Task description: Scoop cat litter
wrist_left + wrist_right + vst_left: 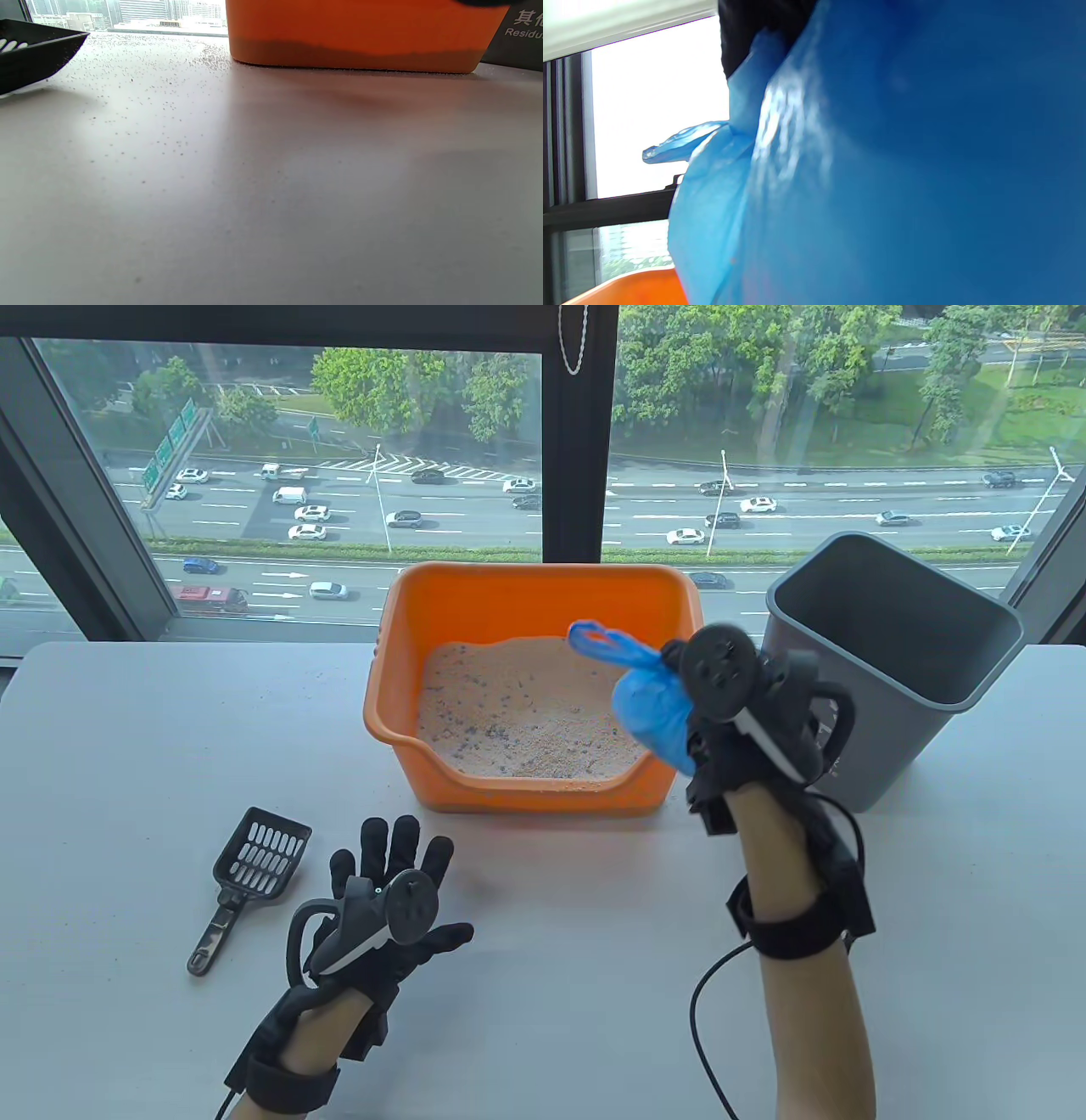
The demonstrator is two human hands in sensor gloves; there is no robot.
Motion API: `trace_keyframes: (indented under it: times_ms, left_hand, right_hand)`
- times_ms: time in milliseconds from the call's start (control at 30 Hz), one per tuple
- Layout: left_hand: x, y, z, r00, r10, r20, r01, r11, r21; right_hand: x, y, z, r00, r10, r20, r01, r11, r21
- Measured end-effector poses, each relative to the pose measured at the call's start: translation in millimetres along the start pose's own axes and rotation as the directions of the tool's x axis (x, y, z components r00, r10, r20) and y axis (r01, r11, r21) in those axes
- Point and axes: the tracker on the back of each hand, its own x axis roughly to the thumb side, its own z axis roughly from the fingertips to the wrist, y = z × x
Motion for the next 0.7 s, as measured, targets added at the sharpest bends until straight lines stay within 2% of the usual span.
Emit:
trace_keyframes:
  times_ms: [133,200,233,367,500,633,667,700]
  left_hand:
    - [-2,0,0,1.000,0.014,-0.013,-0.014,1.000,-0.003]
    - [-1,-3,-1,1.000,0.016,-0.013,-0.016,1.000,-0.012]
    - [0,-3,-1,1.000,0.011,-0.012,-0.011,1.000,-0.019]
    - [2,-3,0,1.000,0.002,-0.013,-0.002,1.000,-0.013]
    - [3,-1,1,1.000,0.013,-0.008,-0.013,1.000,0.007]
    - [3,0,1,1.000,0.008,-0.010,-0.008,1.000,0.019]
    - [3,0,2,1.000,0.007,-0.012,-0.007,1.000,0.020]
    - [3,0,2,1.000,0.005,-0.013,-0.005,1.000,0.021]
  right_hand:
    - [-35,-10,-43,0.983,0.101,-0.156,-0.123,0.982,-0.143]
    - [-52,-1,-59,0.965,0.140,-0.221,-0.192,0.953,-0.236]
    - [-62,7,-66,0.949,0.170,-0.264,-0.237,0.940,-0.246]
    - [-96,42,-81,0.910,0.202,-0.363,-0.289,0.936,-0.204]
    - [-119,76,-81,0.886,0.141,-0.442,-0.187,0.980,-0.061]
    - [-131,98,-80,0.872,0.157,-0.463,-0.141,0.988,0.071]
    - [-133,100,-80,0.872,0.137,-0.470,-0.110,0.990,0.084]
    - [-137,105,-79,0.872,0.071,-0.485,-0.018,0.993,0.113]
